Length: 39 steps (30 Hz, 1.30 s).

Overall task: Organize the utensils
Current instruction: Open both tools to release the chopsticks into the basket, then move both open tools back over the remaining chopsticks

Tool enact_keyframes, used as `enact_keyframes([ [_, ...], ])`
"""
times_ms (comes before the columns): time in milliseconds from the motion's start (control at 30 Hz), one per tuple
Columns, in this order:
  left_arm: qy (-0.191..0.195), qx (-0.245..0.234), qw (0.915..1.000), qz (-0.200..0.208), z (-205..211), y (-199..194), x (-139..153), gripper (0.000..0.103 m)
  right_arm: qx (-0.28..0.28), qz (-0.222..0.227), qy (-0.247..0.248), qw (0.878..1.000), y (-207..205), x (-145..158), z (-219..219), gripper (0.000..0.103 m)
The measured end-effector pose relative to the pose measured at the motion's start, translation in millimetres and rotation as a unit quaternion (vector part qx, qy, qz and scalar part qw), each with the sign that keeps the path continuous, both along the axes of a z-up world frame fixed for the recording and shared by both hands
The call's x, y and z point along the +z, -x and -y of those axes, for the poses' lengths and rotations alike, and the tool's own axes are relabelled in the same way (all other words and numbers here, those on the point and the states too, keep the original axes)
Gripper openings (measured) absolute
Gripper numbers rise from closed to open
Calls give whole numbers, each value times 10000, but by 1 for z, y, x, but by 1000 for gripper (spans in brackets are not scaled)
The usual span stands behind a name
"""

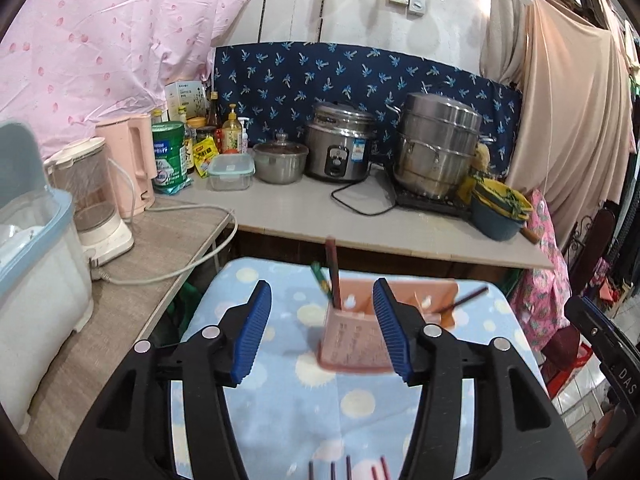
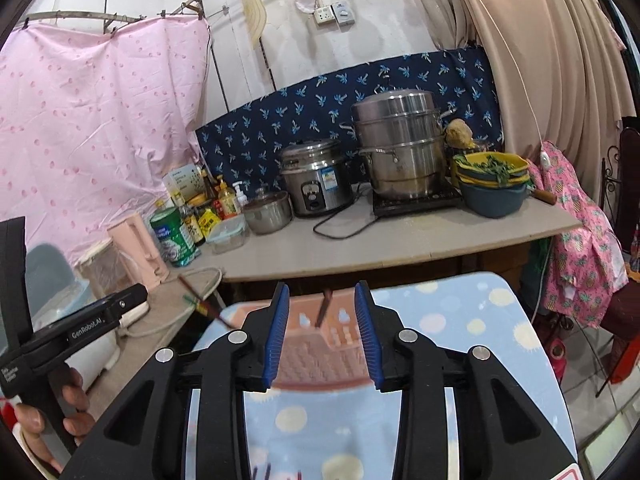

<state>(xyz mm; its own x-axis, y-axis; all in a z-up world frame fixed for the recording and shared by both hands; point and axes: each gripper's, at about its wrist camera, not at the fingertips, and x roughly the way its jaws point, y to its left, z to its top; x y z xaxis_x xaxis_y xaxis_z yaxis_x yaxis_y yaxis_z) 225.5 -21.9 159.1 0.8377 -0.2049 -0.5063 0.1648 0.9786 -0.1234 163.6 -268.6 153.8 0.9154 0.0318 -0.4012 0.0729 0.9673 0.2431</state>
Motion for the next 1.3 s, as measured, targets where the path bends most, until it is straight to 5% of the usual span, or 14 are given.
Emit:
enact_keyframes([
  [667, -283, -168, 9940, -1041, -33, 133, -122, 51, 128, -1374, 354, 9898, 166, -125, -35, 33],
  [1000, -503, -221, 9868, -1523, -39, 181, -184, 50, 347, -2092, 315, 9767, 208, -196, -60, 27],
  [1300, -561, -309, 9842, -1652, -36, 202, -203, 50, 397, -2184, 381, 9743, 214, -208, -71, 17],
])
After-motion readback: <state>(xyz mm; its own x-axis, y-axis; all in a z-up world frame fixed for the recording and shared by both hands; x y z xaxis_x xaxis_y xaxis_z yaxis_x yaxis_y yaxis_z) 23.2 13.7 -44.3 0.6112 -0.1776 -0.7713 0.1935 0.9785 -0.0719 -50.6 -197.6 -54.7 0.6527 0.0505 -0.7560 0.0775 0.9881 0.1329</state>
